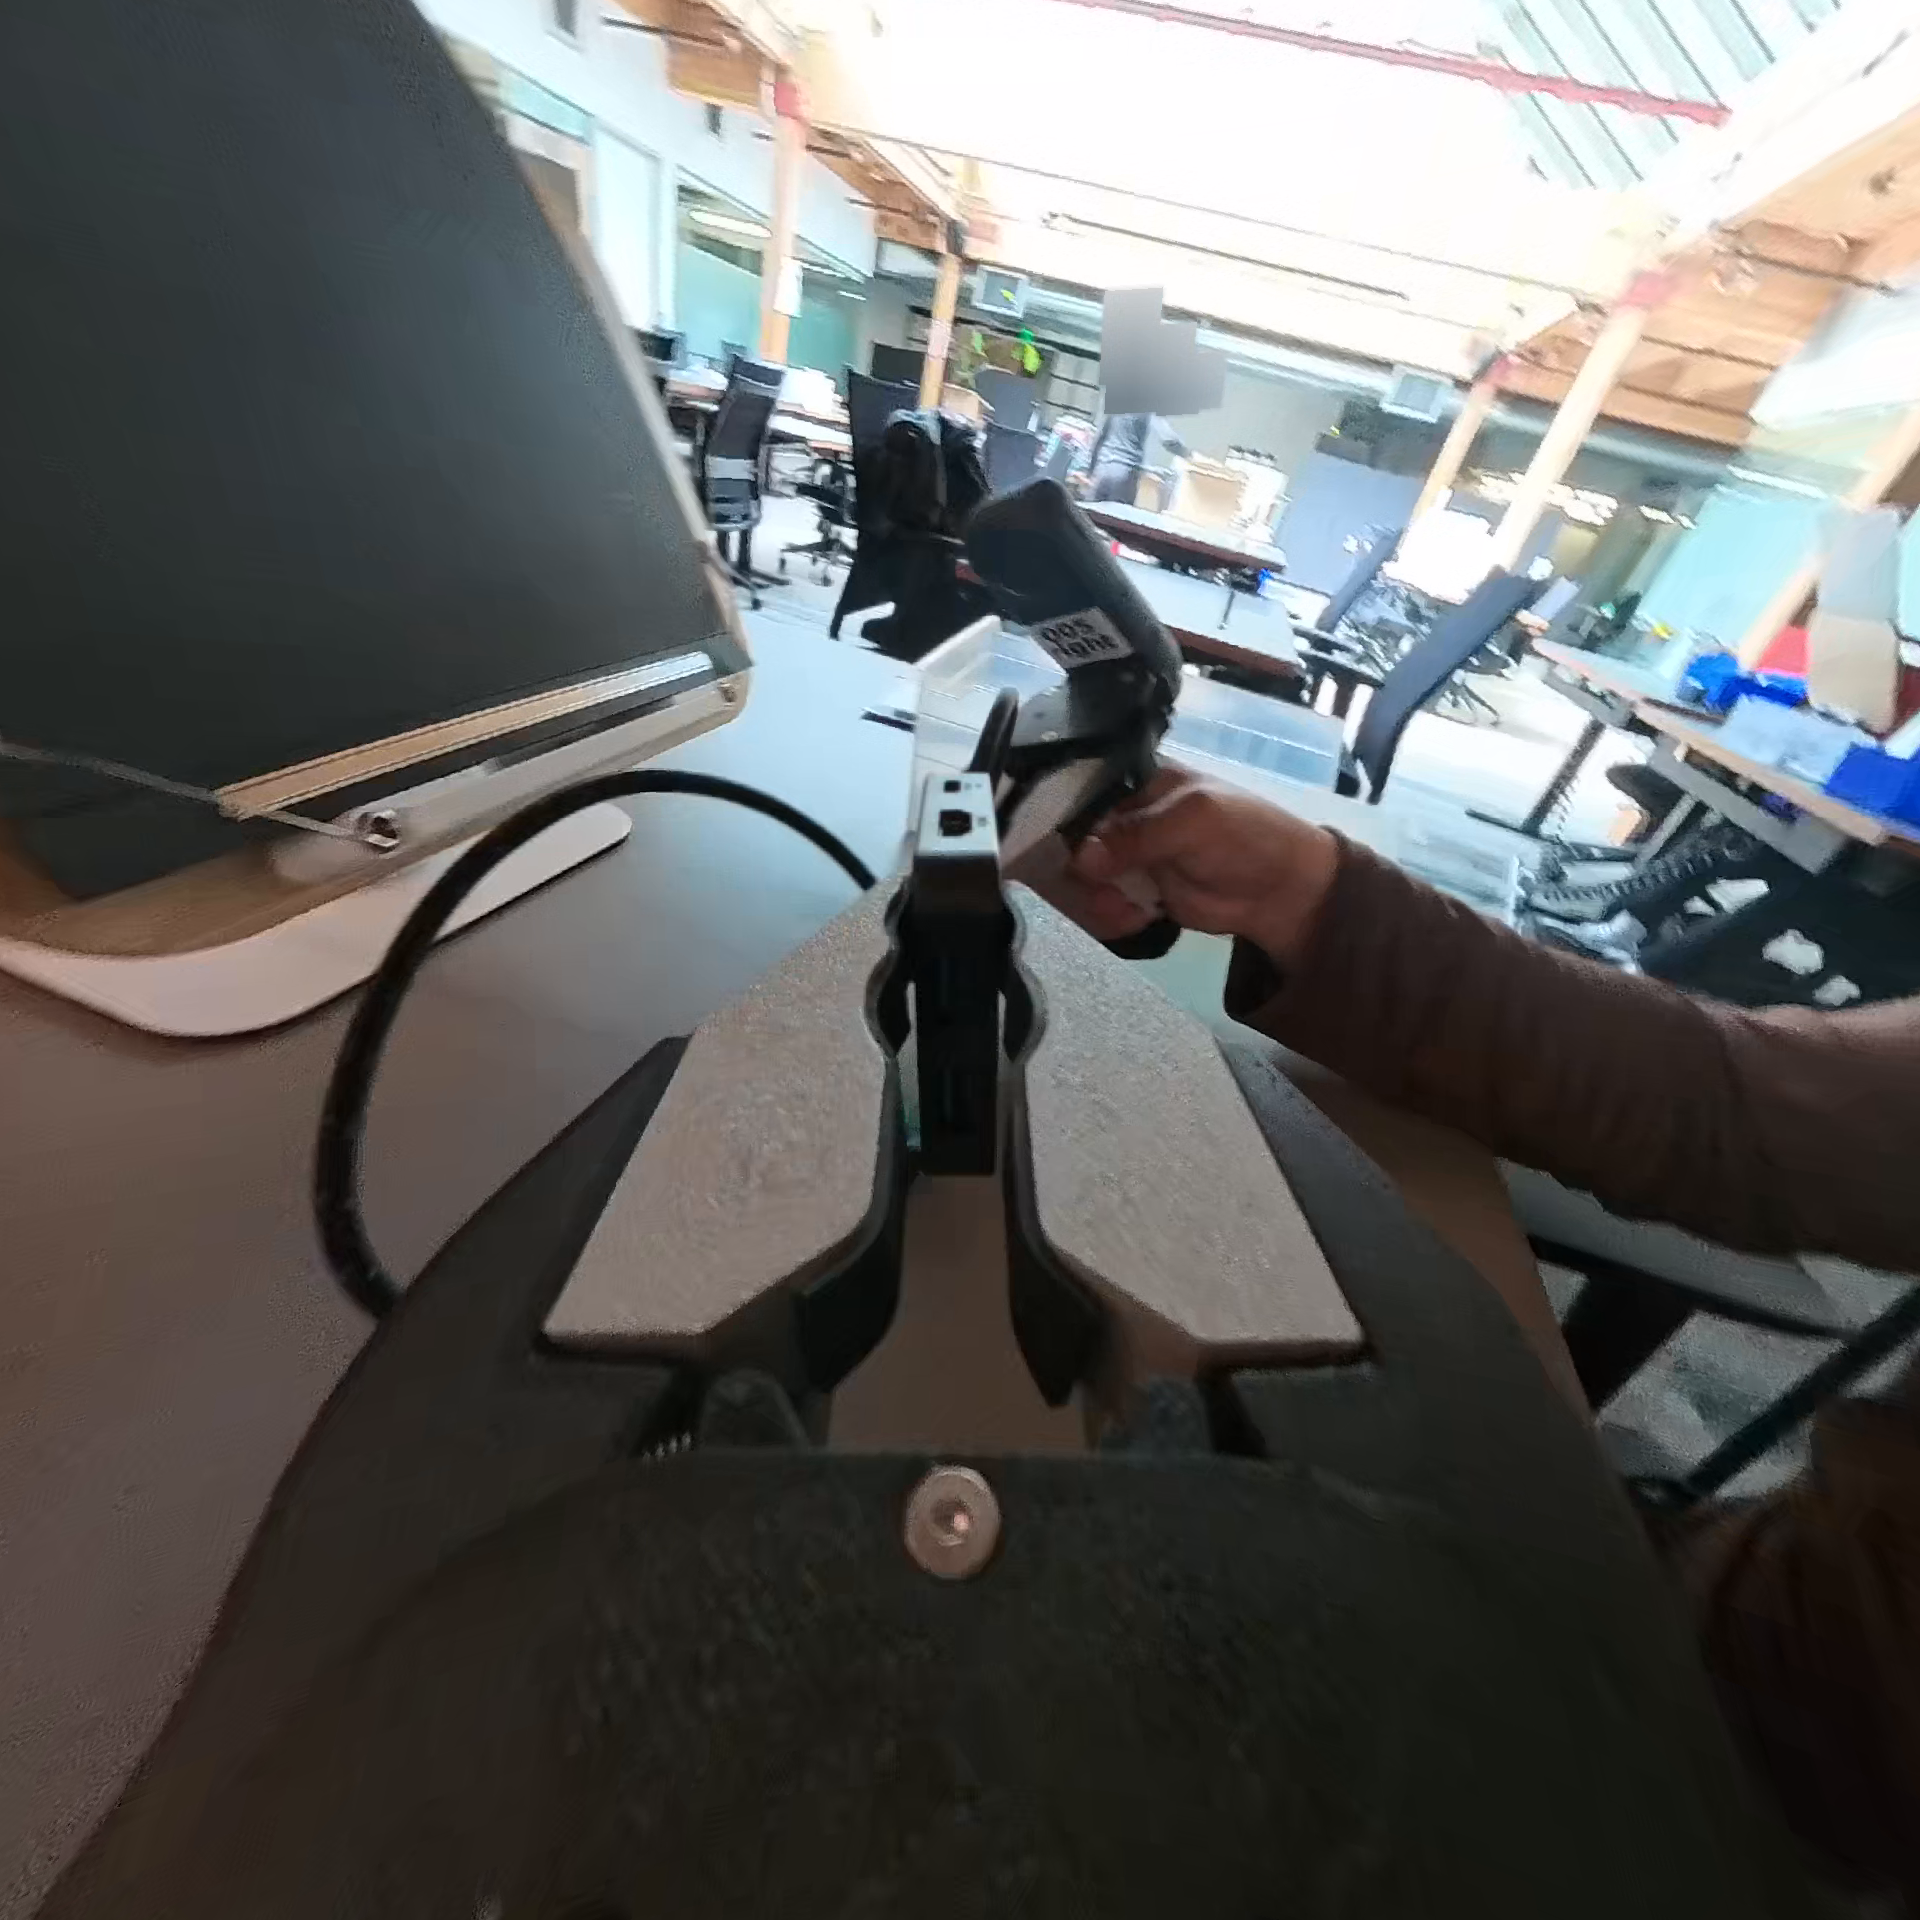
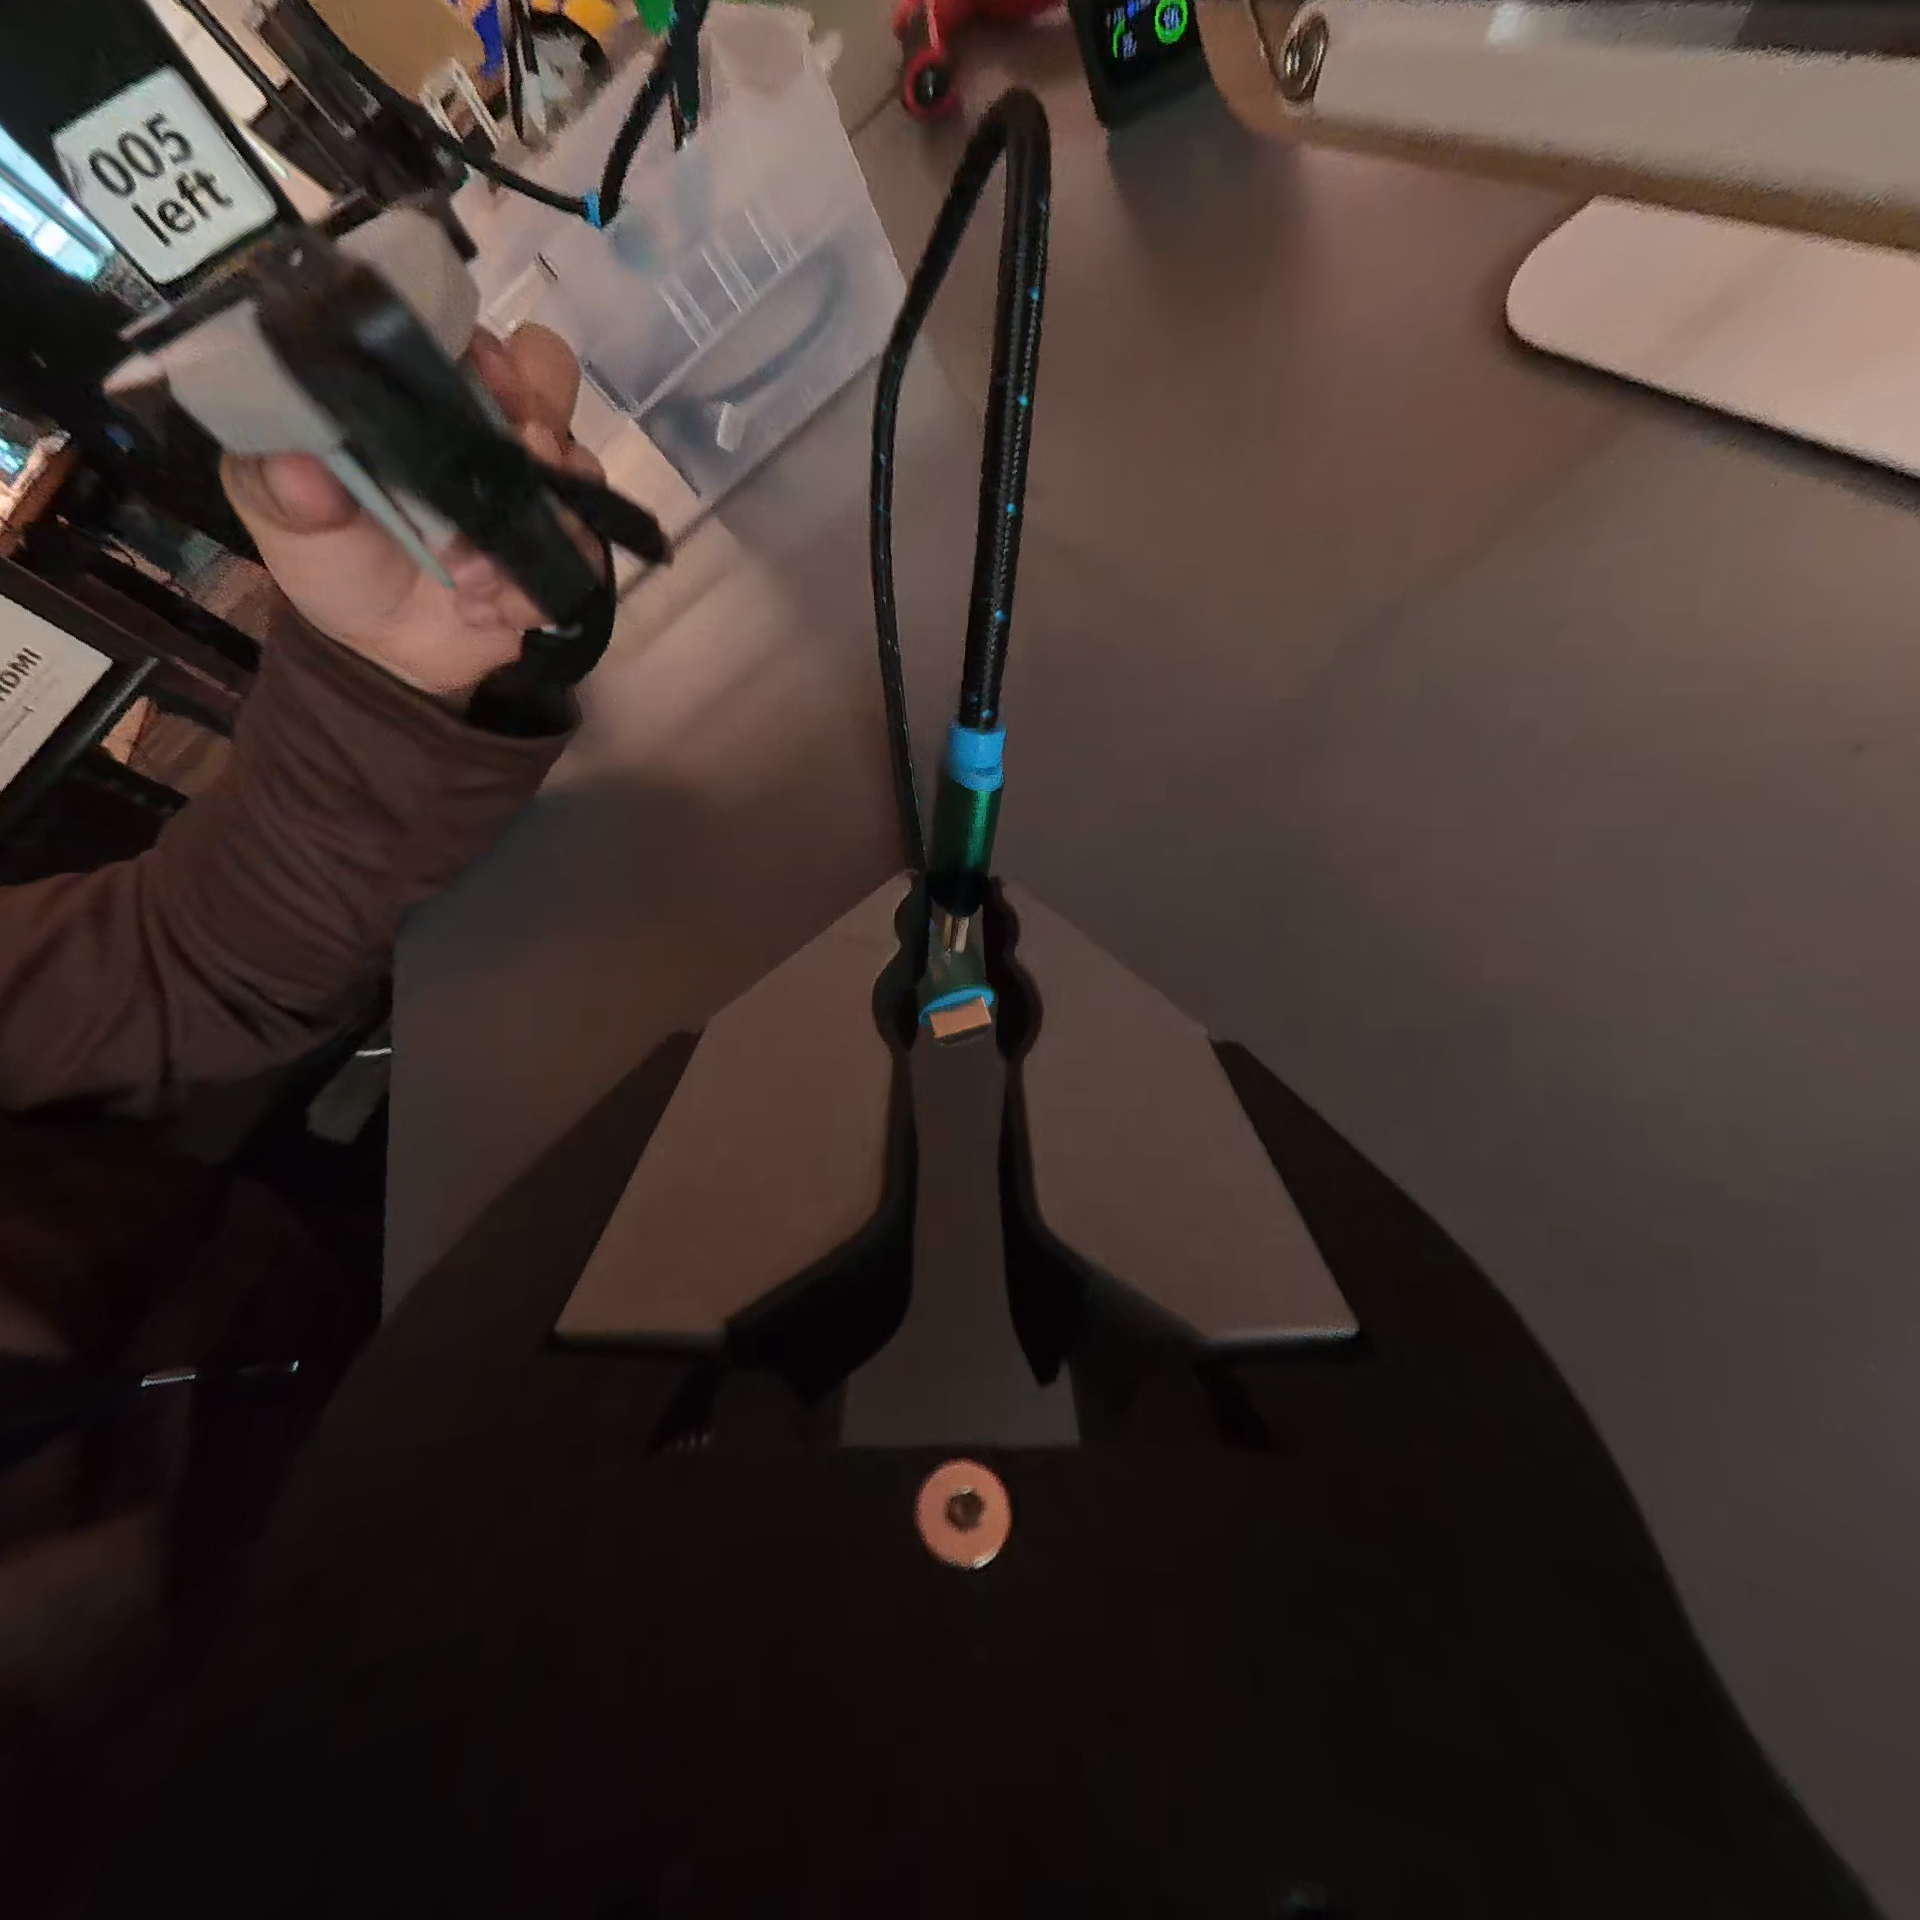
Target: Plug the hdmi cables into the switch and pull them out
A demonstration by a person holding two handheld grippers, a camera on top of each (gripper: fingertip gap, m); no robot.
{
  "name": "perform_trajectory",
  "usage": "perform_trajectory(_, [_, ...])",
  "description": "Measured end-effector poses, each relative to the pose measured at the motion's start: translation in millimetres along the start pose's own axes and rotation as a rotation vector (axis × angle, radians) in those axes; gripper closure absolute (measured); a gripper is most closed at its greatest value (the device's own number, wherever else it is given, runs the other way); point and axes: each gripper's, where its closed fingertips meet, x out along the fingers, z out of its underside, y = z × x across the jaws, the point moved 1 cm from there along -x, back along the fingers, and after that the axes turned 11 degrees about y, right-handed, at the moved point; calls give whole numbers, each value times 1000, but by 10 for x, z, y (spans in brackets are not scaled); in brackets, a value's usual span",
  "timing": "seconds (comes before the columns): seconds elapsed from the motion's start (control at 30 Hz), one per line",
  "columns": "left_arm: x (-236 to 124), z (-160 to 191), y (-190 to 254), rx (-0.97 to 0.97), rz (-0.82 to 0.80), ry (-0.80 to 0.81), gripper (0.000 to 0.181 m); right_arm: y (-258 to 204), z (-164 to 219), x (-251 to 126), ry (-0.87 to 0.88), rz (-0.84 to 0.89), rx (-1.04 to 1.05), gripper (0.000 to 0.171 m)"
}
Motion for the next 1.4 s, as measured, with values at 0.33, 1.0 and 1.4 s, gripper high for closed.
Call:
perform_trajectory(0.33, [-28,127,-260,-34,-151,-44,170,176,294,27,-160,84,61,164])
perform_trajectory(1.0, [-61,117,-354,-14,-213,-34,170,496,187,-84,-105,250,183,130])
perform_trajectory(1.4, [3,164,-273,25,-186,-60,170,670,171,67,-107,437,-14,116])
